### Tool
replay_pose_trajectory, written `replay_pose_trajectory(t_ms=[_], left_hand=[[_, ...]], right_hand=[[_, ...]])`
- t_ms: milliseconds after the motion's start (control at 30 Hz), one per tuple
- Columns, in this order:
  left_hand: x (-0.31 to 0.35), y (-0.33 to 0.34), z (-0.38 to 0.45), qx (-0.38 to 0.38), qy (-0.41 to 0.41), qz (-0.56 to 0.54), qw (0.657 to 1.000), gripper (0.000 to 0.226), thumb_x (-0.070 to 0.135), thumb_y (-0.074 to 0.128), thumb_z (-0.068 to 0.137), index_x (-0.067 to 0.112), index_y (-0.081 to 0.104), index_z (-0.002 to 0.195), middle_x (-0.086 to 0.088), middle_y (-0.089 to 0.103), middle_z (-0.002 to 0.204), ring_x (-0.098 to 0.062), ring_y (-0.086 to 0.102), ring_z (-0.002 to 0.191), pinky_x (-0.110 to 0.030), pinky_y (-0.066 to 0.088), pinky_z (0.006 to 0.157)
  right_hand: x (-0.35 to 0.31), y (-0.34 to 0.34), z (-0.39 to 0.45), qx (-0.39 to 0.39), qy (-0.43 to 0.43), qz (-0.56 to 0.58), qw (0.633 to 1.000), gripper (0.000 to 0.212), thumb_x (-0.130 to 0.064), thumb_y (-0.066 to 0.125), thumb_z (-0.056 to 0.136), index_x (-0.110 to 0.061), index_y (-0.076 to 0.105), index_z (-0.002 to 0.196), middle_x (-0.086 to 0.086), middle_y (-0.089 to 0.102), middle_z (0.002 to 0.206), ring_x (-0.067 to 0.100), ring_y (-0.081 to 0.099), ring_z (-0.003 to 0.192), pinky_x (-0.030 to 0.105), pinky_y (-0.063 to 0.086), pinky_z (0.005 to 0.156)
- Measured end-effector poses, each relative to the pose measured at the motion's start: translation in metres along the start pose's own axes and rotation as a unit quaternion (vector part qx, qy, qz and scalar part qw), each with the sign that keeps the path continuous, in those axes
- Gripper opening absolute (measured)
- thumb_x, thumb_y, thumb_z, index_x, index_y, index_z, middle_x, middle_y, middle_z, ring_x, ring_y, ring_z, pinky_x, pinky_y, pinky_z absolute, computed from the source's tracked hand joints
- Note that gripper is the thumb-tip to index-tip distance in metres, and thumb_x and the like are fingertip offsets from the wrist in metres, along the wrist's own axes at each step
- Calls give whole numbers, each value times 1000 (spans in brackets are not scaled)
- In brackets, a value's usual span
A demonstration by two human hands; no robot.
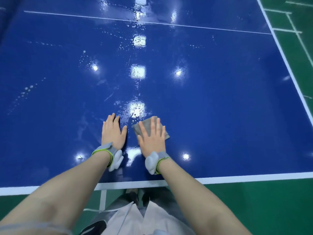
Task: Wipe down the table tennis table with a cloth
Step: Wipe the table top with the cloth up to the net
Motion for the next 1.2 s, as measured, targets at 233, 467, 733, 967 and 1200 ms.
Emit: replay_pose_trajectory(t_ms=[233,467,733,967,1200], left_hand=[[5,0,12,6,-27,-17,999,50,26,40,97,3,30,141,-11,20,153,-24,10,143,-34,3,116],[9,2,14,25,-59,-38,997,51,27,41,97,4,31,141,-10,22,153,-23,11,143,-35,9,117],[13,6,18,42,-89,-47,994,49,27,44,96,3,35,138,-11,26,150,-25,15,142,-36,10,116],[17,2,17,56,-98,-39,993,47,24,45,96,4,37,138,-10,29,149,-25,18,141,-36,12,115],[18,6,16,74,-110,-44,990,47,24,46,95,4,38,137,-10,29,149,-25,19,140,-36,13,115]], right_hand=[[23,-5,20,-16,-67,-37,997,52,-42,22,93,-35,44,139,17,36,149,33,32,139,51,29,110],[89,-26,52,4,74,-5,997,52,-41,18,103,-36,-4,150,10,-16,158,28,-16,145,44,-7,117],[20,-20,47,-20,-41,-2,999,59,-47,0,93,-36,10,151,15,-6,158,33,-8,145,49,-6,115],[35,-23,66,0,-82,-25,996,50,-41,25,93,-34,49,136,16,40,147,32,37,136,50,34,106],[96,-42,107,26,64,6,998,53,-41,19,103,-36,-3,150,10,-15,158,28,-15,145,46,-4,117]])
Point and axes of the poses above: each hand's wrist, its own z-axis towards the middle knuckle, its own y-axis out of the palm, x = y × z, the point moved 3 cm from there along z, towards the middle knuckle
